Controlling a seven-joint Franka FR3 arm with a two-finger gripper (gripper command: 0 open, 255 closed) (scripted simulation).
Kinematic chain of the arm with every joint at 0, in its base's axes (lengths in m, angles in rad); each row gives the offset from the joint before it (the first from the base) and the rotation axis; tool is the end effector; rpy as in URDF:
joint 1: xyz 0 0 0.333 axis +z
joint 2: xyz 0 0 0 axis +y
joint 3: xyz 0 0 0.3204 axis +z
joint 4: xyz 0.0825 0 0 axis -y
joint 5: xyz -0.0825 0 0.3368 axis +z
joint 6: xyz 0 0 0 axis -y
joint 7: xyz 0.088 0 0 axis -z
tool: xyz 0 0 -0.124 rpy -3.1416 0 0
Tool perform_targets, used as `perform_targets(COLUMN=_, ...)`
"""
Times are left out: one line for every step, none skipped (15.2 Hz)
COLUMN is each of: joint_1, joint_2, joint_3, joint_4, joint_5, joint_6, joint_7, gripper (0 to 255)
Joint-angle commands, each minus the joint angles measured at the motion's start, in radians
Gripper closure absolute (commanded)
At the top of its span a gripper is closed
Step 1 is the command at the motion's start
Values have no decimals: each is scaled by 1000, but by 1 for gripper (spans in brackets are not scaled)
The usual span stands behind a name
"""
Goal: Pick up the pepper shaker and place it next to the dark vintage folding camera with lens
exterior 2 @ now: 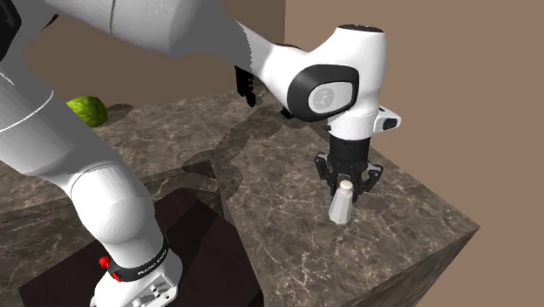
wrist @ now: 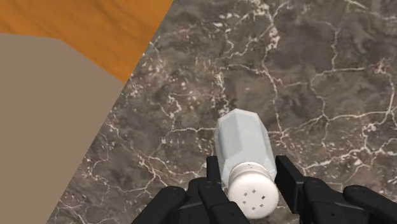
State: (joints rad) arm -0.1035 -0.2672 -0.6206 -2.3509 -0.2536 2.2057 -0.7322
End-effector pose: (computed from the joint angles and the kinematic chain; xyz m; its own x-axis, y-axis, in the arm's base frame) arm 0.3145 -0.3056 0.4354 0.9866 0.1619 0.0185 0.1593 -0.9823 0.0990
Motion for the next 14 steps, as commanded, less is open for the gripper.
perform_targets(joint_1=1, joint_2=-7, joint_3=5, joint_4=21, joint_5=1, joint_6=-28, joint_7=1, gripper=255)
perform_targets(joint_1=1, joint_2=-13, joint_3=8, joint_4=30, joint_5=-1, joint_6=-43, joint_7=2, gripper=255)
perform_targets(joint_1=1, joint_2=-19, joint_3=11, joint_4=39, joint_5=-2, joint_6=-57, joint_7=3, gripper=255)
perform_targets(joint_1=0, joint_2=-25, joint_3=14, joint_4=48, joint_5=-2, joint_6=-72, joint_7=3, gripper=255)
perform_targets(joint_1=0, joint_2=-30, joint_3=17, joint_4=57, joint_5=-3, joint_6=-86, joint_7=4, gripper=255)
perform_targets(joint_1=0, joint_2=-35, joint_3=20, joint_4=67, joint_5=-4, joint_6=-100, joint_7=4, gripper=255)
perform_targets(joint_1=0, joint_2=-40, joint_3=23, joint_4=76, joint_5=-4, joint_6=-115, joint_7=5, gripper=255)
perform_targets(joint_1=0, joint_2=-45, joint_3=26, joint_4=86, joint_5=-4, joint_6=-129, joint_7=5, gripper=255)
perform_targets(joint_1=0, joint_2=-49, joint_3=29, joint_4=96, joint_5=-4, joint_6=-143, joint_7=5, gripper=255)
perform_targets(joint_1=1, joint_2=-53, joint_3=31, joint_4=107, joint_5=-4, joint_6=-157, joint_7=5, gripper=255)
perform_targets(joint_1=1, joint_2=-56, joint_3=34, joint_4=117, joint_5=-4, joint_6=-171, joint_7=5, gripper=255)
perform_targets(joint_1=1, joint_2=-60, joint_3=36, joint_4=128, joint_5=-4, joint_6=-185, joint_7=5, gripper=255)
perform_targets(joint_1=1, joint_2=-63, joint_3=39, joint_4=139, joint_5=-3, joint_6=-199, joint_7=5, gripper=255)
perform_targets(joint_1=2, joint_2=-66, joint_3=41, joint_4=150, joint_5=-3, joint_6=-212, joint_7=4, gripper=255)
